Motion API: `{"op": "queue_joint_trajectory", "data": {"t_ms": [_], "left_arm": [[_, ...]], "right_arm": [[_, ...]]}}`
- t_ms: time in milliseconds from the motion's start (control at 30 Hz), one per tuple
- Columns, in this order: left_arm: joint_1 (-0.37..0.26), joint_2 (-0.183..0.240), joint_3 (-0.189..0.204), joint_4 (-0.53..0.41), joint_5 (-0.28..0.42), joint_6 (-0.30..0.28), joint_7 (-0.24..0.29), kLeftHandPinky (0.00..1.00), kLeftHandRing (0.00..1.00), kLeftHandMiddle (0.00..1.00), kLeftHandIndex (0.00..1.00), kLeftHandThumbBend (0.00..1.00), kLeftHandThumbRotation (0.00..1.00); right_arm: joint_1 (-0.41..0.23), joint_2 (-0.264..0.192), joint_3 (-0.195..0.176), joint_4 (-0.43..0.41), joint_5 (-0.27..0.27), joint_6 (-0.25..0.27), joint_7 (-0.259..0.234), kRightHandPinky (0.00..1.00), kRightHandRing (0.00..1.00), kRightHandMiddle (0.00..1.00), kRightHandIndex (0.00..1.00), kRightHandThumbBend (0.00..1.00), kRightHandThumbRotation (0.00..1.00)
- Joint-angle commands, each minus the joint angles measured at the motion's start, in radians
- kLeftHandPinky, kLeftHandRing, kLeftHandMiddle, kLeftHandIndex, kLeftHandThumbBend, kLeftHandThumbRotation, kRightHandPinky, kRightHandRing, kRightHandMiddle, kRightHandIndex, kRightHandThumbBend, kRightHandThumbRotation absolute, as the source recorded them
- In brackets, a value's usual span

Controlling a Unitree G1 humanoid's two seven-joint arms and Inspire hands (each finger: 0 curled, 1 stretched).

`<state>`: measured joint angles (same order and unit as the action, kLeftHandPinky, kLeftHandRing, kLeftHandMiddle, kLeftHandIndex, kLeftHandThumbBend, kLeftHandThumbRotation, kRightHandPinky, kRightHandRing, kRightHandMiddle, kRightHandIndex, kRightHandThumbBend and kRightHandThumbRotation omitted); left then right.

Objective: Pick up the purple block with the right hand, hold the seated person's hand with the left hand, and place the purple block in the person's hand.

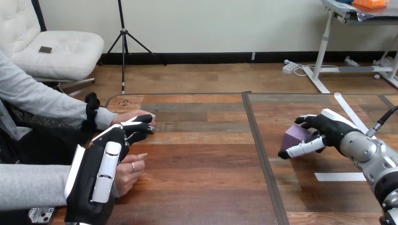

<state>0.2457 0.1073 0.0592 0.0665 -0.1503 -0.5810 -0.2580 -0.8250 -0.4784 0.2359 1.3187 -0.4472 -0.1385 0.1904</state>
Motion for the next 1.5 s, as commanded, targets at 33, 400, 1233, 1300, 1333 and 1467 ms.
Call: {"op": "queue_joint_trajectory", "data": {"t_ms": [33,400,1233,1300,1333,1467], "left_arm": [[-0.050,0.007,0.013,-0.010,-0.007,-0.022,0.000,0.78,0.83,0.78,0.58,0.44,1.00],[-0.055,0.004,0.006,0.001,-0.023,-0.022,-0.011,0.78,0.83,0.77,0.58,0.46,1.00],[-0.051,0.007,0.010,-0.011,-0.001,-0.021,-0.002,0.81,0.84,0.78,0.58,0.44,1.00],[-0.052,0.006,0.011,-0.007,-0.008,-0.027,-0.006,0.81,0.84,0.78,0.58,0.44,1.00],[-0.053,0.006,0.011,-0.006,-0.009,-0.028,-0.007,0.80,0.84,0.78,0.58,0.43,1.00],[-0.052,0.006,0.011,-0.006,-0.012,-0.026,-0.008,0.80,0.83,0.78,0.58,0.44,1.00]], "right_arm": [[-0.036,-0.027,-0.008,-0.029,0.011,-0.038,-0.008,0.63,0.82,0.90,0.90,1.00,0.25],[-0.031,-0.034,0.001,-0.036,-0.004,-0.052,-0.039,0.67,0.82,0.88,0.87,1.00,0.25],[-0.019,-0.012,-0.010,-0.040,0.010,-0.050,-0.116,0.60,0.66,0.70,0.73,1.00,0.08],[-0.020,-0.011,-0.007,-0.038,0.007,-0.046,-0.119,0.59,0.65,0.69,0.72,1.00,0.07],[-0.020,-0.010,-0.006,-0.038,0.006,-0.045,-0.120,0.58,0.64,0.69,0.72,1.00,0.07],[-0.018,-0.009,-0.005,-0.037,0.005,-0.048,-0.125,0.57,0.63,0.68,0.71,1.00,0.06]]}}
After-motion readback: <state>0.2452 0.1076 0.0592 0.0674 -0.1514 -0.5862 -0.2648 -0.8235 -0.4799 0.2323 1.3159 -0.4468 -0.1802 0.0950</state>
